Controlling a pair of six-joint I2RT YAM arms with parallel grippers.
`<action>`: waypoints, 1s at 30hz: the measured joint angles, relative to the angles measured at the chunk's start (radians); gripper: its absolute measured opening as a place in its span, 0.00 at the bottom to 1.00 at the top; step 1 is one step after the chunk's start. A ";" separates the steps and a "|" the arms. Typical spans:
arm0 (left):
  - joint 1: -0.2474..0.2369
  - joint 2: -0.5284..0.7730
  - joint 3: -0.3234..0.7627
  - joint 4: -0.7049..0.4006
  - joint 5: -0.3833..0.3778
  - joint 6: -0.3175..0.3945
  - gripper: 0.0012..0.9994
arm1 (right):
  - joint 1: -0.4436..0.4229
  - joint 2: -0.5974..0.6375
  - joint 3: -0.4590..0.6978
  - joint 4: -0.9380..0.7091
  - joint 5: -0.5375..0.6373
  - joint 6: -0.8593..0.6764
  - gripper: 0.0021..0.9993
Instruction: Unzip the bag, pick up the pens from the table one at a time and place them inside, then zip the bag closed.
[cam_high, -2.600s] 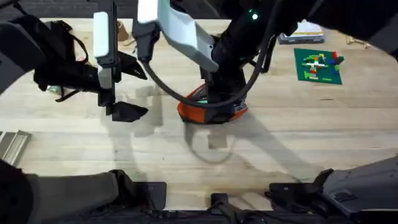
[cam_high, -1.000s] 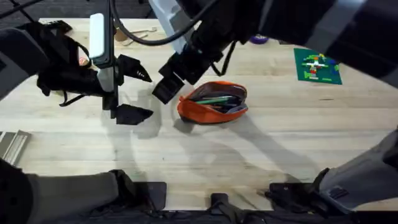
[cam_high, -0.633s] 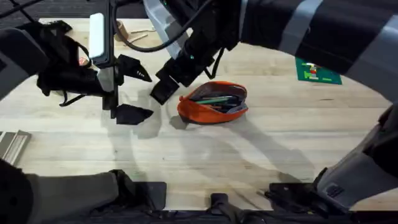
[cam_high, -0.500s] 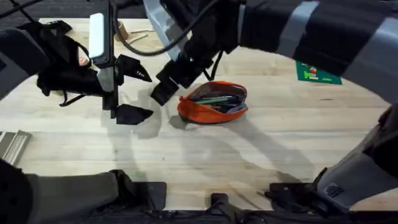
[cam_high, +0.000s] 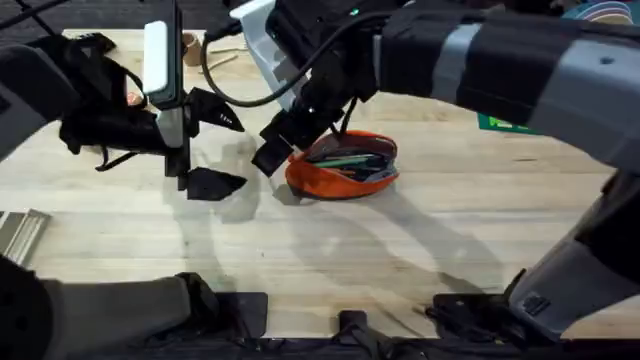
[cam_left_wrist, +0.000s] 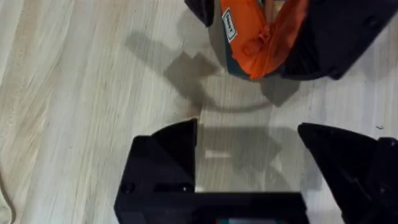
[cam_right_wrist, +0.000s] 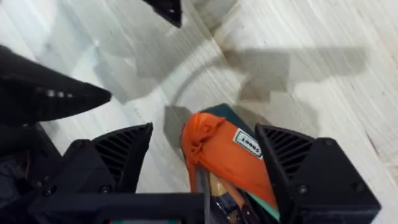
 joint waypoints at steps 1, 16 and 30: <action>0.000 0.000 0.000 0.000 0.000 0.000 0.99 | -0.001 0.008 0.000 0.000 0.000 0.000 1.00; 0.000 0.000 0.000 0.000 0.000 0.000 0.99 | -0.003 0.038 -0.045 0.004 0.003 0.000 0.72; 0.000 0.000 0.000 0.000 0.000 0.000 0.99 | -0.002 0.038 -0.045 0.024 -0.017 0.016 0.07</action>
